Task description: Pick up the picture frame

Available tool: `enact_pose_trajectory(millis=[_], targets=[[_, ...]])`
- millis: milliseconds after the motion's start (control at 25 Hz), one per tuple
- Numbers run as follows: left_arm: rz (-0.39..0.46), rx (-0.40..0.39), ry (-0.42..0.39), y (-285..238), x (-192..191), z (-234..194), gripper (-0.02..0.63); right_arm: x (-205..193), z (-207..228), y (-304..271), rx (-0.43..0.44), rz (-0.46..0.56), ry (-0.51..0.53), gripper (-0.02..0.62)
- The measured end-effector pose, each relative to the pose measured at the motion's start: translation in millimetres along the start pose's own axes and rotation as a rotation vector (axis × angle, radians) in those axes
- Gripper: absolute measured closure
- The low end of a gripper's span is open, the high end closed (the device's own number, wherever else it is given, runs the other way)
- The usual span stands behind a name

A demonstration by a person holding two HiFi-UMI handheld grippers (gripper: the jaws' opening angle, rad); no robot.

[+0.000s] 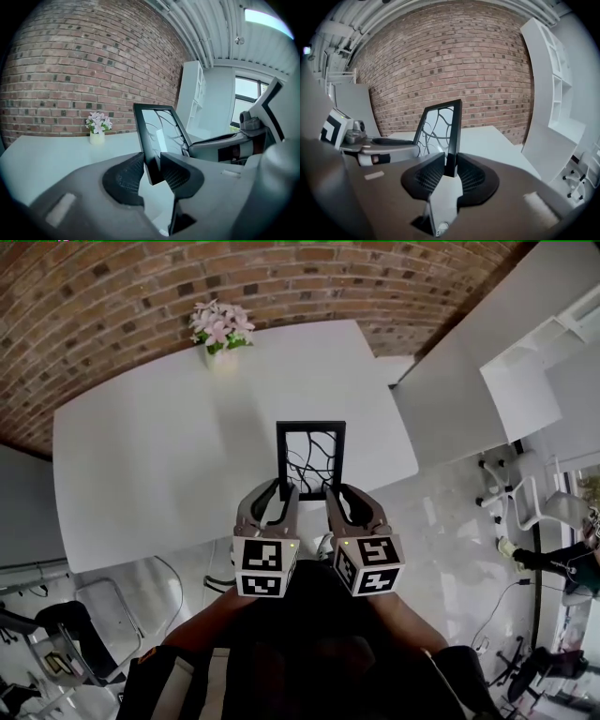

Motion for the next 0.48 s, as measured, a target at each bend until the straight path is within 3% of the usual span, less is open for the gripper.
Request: enact_pose_trajectory(millis=[480], targets=[[0.033, -0.066, -0.058, -19.8, 25.1, 65.7, 0.500, 6.1, 56.8, 45.7, -0.072, 0.078, -0.045, 0.522]])
Point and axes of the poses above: the fingertips, and each gripper's own axes: y backward along the fingers, z to its right, x out of its top, the point moved 8 cm from there along y, backward along the fingers, and after that the axes turned 1 degree about y, right-handed, at the moved point
